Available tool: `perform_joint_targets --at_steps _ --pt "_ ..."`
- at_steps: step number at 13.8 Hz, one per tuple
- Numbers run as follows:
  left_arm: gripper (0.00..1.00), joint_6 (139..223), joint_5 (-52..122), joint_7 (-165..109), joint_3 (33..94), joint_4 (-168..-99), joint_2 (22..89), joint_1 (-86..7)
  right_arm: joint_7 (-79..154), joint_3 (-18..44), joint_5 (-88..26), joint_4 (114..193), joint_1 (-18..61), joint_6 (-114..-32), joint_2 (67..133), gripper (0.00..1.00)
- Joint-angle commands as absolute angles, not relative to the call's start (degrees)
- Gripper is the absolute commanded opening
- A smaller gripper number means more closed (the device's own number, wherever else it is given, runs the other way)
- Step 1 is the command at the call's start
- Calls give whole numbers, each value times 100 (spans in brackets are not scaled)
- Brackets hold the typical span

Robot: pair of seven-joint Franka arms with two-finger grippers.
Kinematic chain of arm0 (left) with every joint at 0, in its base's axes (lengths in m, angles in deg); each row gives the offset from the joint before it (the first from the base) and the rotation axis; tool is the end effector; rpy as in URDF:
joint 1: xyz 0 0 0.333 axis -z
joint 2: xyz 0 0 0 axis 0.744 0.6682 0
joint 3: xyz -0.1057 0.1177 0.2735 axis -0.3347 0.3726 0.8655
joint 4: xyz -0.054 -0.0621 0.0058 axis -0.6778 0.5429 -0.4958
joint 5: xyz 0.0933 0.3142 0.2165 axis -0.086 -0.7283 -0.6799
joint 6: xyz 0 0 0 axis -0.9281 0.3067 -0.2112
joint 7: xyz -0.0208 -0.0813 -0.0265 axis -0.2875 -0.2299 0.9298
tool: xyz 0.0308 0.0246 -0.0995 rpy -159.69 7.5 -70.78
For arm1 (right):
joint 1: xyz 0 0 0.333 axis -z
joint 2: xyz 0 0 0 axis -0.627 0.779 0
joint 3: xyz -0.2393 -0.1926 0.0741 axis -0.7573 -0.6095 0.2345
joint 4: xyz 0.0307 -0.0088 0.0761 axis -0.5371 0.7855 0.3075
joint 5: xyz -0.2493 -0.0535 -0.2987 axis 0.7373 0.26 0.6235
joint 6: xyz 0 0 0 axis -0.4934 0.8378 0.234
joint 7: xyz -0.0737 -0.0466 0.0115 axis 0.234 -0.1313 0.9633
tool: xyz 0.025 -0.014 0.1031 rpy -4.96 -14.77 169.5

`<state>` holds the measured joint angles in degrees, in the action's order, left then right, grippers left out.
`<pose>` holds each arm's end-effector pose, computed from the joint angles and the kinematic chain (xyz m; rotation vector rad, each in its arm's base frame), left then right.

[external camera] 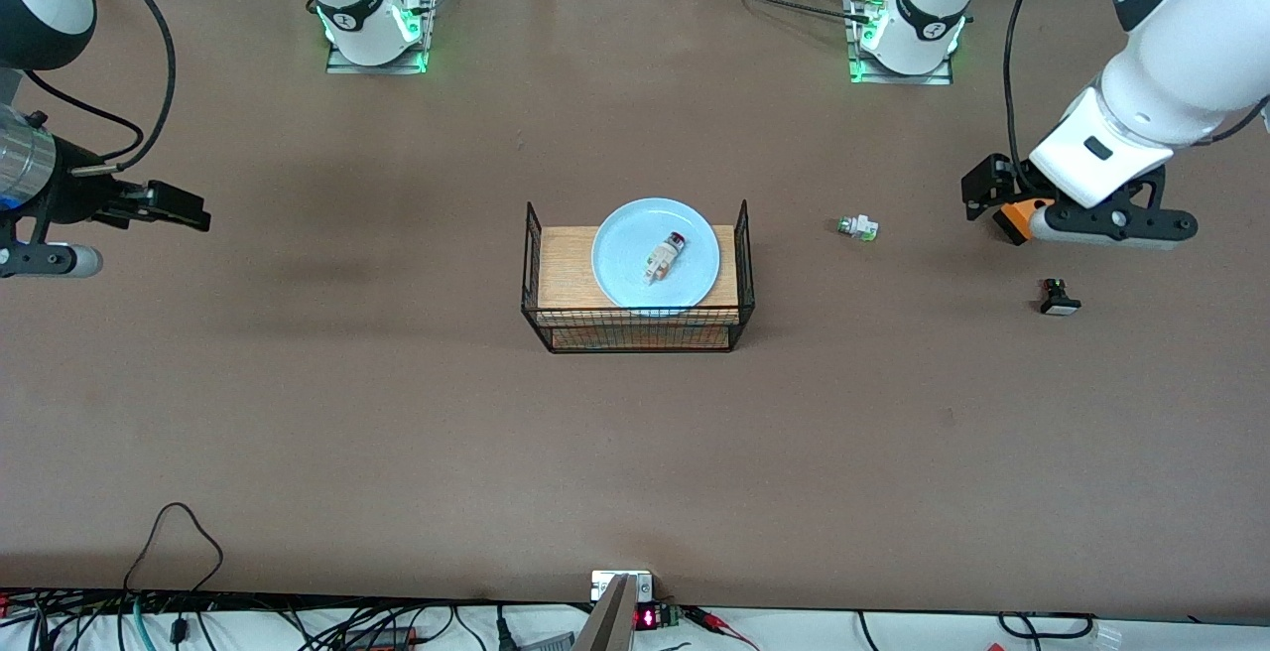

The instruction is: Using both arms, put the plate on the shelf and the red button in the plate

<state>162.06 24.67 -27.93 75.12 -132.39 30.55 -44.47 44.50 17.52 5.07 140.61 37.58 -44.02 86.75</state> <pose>0.5550 -0.0992 0.5607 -3.1188 0.1150 0.0206 0.5975 0.0056 0.5531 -3.1252 0.0442 0.2556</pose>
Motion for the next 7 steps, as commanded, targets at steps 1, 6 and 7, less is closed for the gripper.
perform_joint_targets --at_steps 1,6,7 --pt "100 16348 2457 -2878 7501 -13522 2874 -4543 4379 1800 495 13914 3787 -4167 8734 100" --pt "100 16356 2466 -2904 7597 -13513 2891 -4535 4502 1800 460 13861 3804 -4229 8734 100" --pt "100 16356 2457 -2904 7606 -13513 2891 -4535 4493 1800 451 13861 3813 -4228 8734 100"
